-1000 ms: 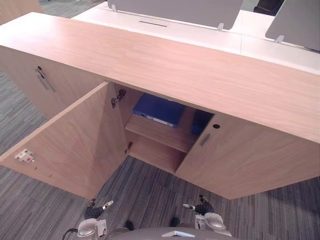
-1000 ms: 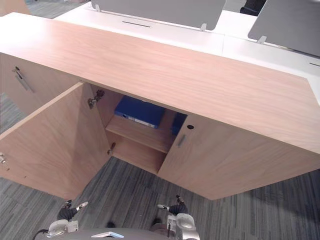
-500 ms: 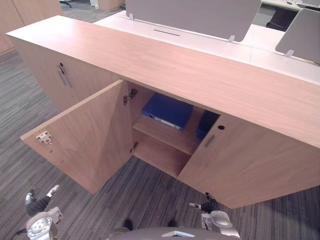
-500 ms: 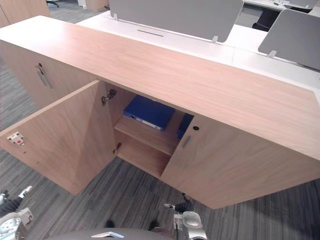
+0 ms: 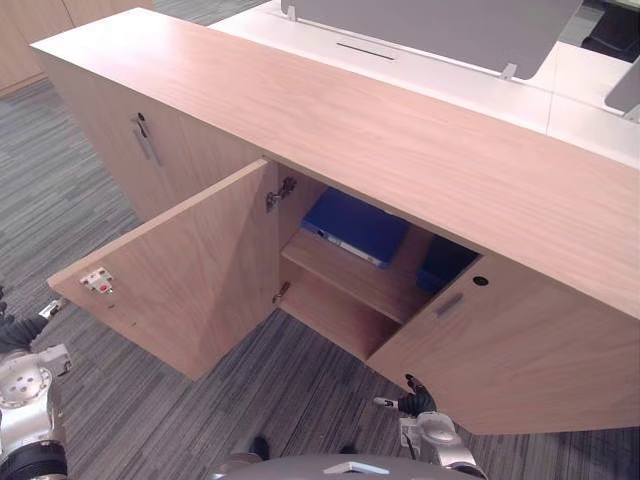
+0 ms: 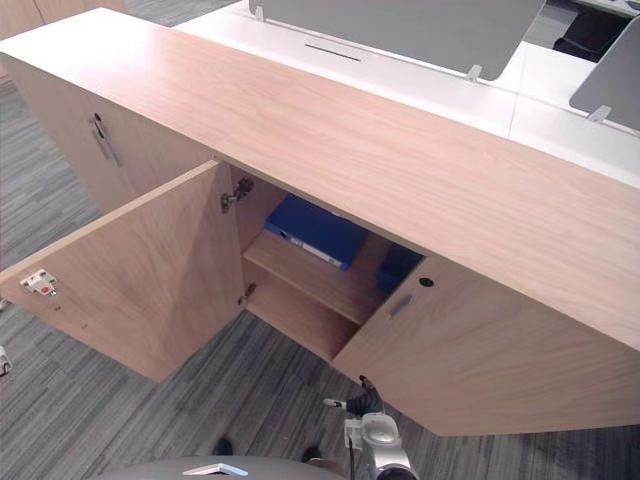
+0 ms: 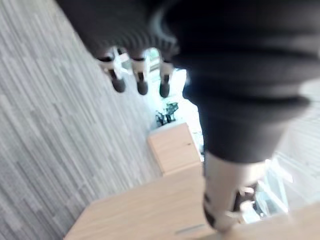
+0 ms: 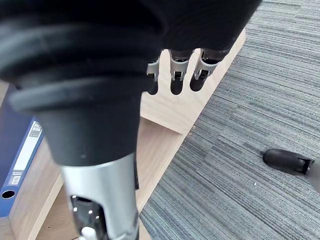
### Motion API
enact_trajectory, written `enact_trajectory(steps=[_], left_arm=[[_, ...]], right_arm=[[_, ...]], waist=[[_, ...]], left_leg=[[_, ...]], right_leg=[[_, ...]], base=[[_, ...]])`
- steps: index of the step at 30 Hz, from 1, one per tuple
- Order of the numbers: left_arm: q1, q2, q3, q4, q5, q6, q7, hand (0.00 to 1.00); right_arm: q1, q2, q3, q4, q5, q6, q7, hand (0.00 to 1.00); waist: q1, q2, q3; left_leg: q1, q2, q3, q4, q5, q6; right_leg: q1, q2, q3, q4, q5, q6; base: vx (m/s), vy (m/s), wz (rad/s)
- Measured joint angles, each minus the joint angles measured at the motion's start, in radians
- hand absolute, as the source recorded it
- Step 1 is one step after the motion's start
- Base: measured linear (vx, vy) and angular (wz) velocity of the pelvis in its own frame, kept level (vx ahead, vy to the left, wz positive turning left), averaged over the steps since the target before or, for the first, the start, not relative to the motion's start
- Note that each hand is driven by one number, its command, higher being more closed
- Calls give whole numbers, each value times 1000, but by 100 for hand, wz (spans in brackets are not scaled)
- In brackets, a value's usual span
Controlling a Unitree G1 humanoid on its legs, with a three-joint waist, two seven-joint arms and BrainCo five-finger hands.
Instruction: Walk over to the cabinet, pick up the folder, carry it to the office cabinet, place the folder inside the office cabinet, then close the office cabinet door
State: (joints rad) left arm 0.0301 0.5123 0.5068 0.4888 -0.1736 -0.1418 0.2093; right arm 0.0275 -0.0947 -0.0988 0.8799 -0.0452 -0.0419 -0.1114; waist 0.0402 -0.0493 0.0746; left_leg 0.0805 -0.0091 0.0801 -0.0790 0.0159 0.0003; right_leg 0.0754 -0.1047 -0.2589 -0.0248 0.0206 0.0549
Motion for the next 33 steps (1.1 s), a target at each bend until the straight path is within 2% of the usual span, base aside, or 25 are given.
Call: enact_trajectory(steps=[8,12,15,27,33], left_arm=[[12,-4,-73,-70,0,-5,-45,0],[34,-70,-140,-123,0,-9,-86,0],[38,-104,-143,-124,-1,-10,-85,0],[102,-158,-206,-110,0,3,-103,0],[138,-189,-259,-97,-17,3,-103,0]], right_arm=[[40,1,0,1,-1,2,2,0],[45,2,0,1,-1,3,2,0],[54,2,-1,1,-1,6,3,0],[37,5,-1,2,-2,7,21,0],[41,5,0,2,-2,7,21,0]], waist=[[8,-12,-8],[-10,-13,-9],[-18,-13,-9],[-10,-22,-20],[-10,-11,-23]], left_leg=[[7,-4,18,-7,3,5],[2,-2,31,-8,10,1],[-1,-2,32,-8,8,3],[5,-21,58,-6,6,11],[10,-24,70,-6,7,13]], right_leg=[[-9,-8,37,12,-7,6],[-22,-10,58,13,-10,12],[-21,-8,61,3,-10,13],[-5,-15,86,-42,31,34],[-6,-17,96,-44,41,31]], base=[[-120,-6,-8],[-132,-9,-14],[-47,-1,-1],[44,15,-2],[-40,-5,-4]])
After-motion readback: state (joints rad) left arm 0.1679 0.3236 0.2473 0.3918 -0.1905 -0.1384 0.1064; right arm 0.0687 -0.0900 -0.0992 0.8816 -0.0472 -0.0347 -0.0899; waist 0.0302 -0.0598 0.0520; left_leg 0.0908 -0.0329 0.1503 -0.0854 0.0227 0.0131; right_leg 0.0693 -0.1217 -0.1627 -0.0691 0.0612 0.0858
